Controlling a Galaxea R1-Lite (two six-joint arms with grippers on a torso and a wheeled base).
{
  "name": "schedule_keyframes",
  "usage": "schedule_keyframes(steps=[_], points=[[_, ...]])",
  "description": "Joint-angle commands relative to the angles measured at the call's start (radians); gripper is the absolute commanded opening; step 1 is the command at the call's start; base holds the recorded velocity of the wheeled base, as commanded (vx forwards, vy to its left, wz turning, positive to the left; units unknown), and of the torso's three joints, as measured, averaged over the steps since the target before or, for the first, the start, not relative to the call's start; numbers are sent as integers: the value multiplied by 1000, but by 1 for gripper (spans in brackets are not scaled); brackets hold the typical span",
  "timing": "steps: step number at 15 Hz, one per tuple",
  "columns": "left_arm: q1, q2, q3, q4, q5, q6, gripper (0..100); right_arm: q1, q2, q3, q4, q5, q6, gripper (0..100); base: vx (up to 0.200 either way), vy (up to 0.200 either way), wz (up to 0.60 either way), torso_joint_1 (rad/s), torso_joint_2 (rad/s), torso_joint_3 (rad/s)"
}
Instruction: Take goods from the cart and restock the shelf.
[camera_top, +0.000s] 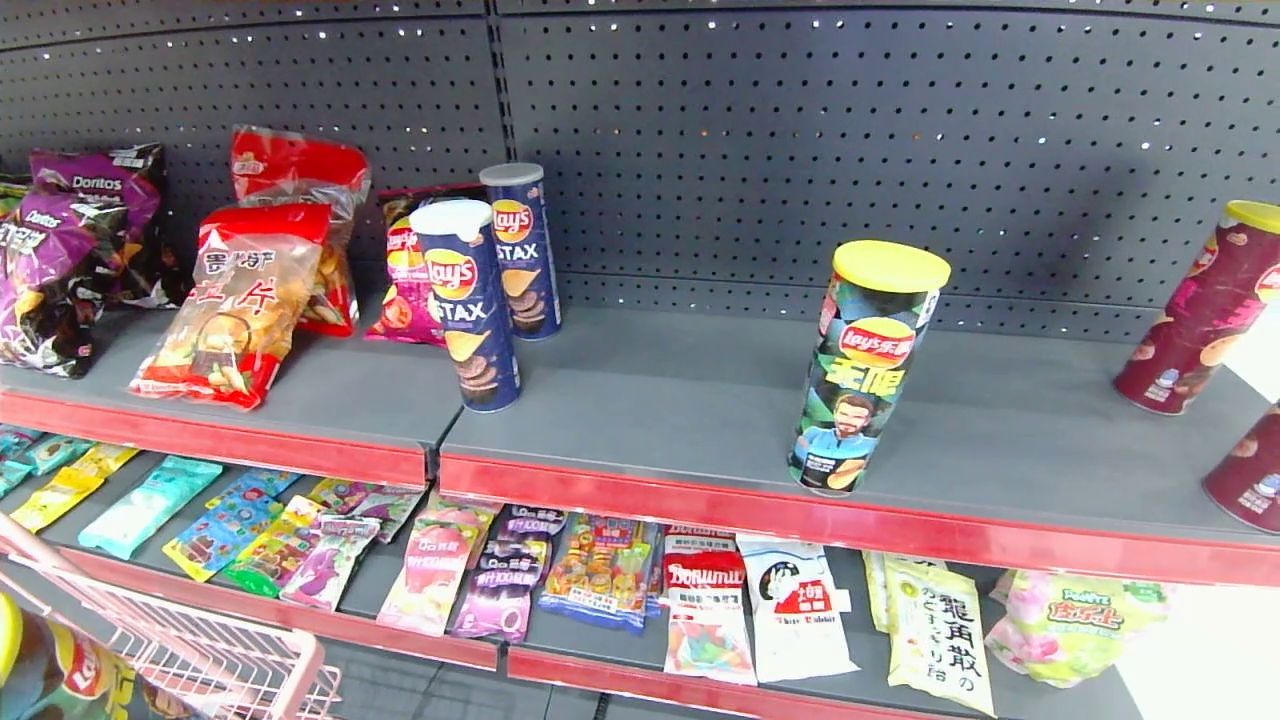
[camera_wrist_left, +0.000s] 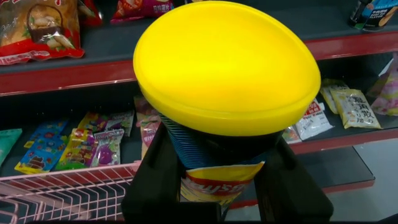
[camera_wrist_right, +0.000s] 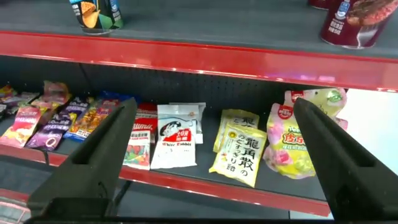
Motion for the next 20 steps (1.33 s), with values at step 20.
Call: schedule_keyframes(steps=[20], points=[[-83, 859, -549, -180, -183, 1, 0, 0, 0, 0, 0, -1, 0, 100, 0, 0, -150, 1, 1, 0]])
